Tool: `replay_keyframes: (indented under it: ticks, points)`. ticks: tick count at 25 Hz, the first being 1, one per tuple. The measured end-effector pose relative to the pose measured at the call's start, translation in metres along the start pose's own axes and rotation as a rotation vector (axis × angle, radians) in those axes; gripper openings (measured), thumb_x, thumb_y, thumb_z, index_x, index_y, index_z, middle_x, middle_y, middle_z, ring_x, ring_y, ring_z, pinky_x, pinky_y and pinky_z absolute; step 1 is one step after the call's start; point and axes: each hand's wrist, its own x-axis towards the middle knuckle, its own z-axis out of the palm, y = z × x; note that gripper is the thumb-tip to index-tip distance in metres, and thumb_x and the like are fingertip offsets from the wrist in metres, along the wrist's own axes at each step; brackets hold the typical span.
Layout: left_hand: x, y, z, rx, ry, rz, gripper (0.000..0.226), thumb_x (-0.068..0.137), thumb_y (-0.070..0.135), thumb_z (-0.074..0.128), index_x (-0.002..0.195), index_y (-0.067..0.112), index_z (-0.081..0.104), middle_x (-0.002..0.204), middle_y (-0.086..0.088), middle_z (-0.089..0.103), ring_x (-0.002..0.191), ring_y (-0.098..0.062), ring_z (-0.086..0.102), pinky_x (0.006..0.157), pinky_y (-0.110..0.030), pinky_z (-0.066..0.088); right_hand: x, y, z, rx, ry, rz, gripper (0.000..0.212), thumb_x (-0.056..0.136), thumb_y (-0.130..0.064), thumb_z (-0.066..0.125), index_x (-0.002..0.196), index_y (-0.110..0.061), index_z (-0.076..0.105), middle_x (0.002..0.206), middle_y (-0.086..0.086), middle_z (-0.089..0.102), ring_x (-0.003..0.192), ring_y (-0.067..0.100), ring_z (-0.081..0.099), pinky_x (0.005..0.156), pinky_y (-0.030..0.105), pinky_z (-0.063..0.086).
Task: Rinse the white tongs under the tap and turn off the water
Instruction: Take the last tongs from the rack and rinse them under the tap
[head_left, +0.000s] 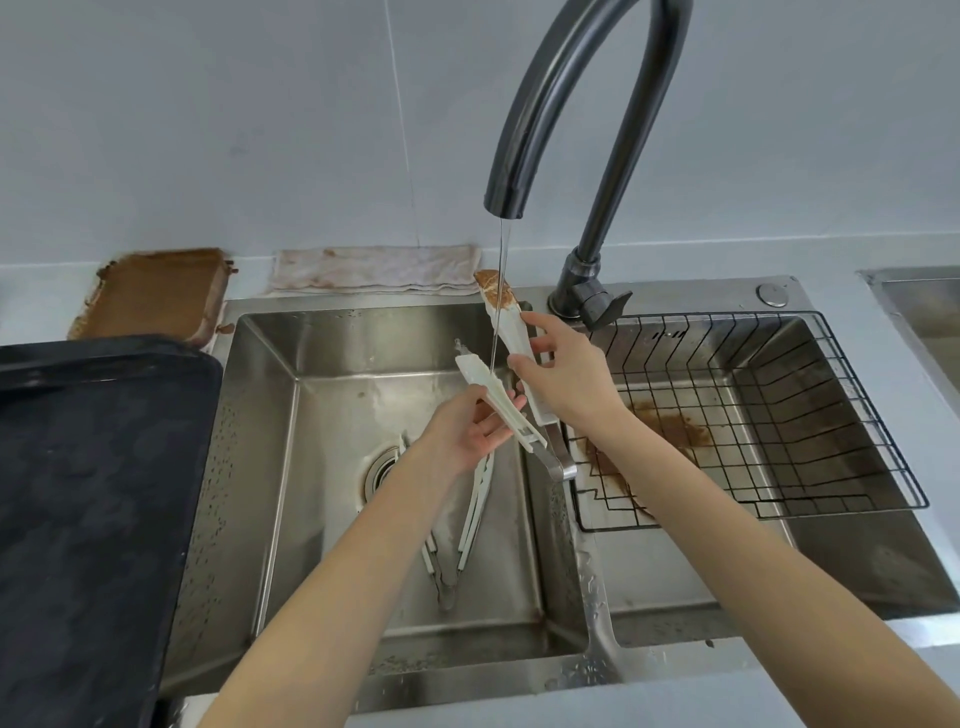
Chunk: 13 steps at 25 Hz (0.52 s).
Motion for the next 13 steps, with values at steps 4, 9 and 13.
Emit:
replay_keyframes:
  ticks: [4,9,13]
  points:
    - [-0.004,-0.004,0.002,0.006,0.01,-0.03,0.017,0.096,0.003,0.038,0.085,0.005,0.051,0.081,-0.012,0.058,0.071,-0.023,0.06,0.086,-0.041,0.046,-0.005,0.003,-0.001,-0.025,-0.015,-0.004,0.052,0.089,-0.02,0.055,0.14,-0.024,0.042,0.119,0.003,0.064,0.063,-0.004,0.049,0.05,0.002,0.036]
    - [-0.009,-0.017,-0.011,-0.023,0.027,-0.072,0.015,0.096,0.002,0.037,0.087,0.003,0.049,0.081,-0.014,0.057,0.071,-0.023,0.06,0.086,-0.043,0.046,-0.009,0.003,0.006,-0.064,-0.074,-0.014,0.051,0.089,-0.02,0.055,0.139,-0.022,0.044,0.12,0.005,0.064,0.07,0.004,0.05,0.047,-0.002,0.037]
    - [-0.01,-0.024,-0.019,-0.029,0.046,-0.082,0.014,0.096,0.002,0.036,0.088,0.002,0.048,0.081,-0.016,0.056,0.074,-0.026,0.059,0.086,-0.043,0.045,-0.013,0.003,0.012,-0.104,-0.104,-0.026,0.049,0.089,-0.02,0.054,0.138,-0.022,0.045,0.122,0.005,0.064,0.078,0.007,0.053,0.05,-0.001,0.033]
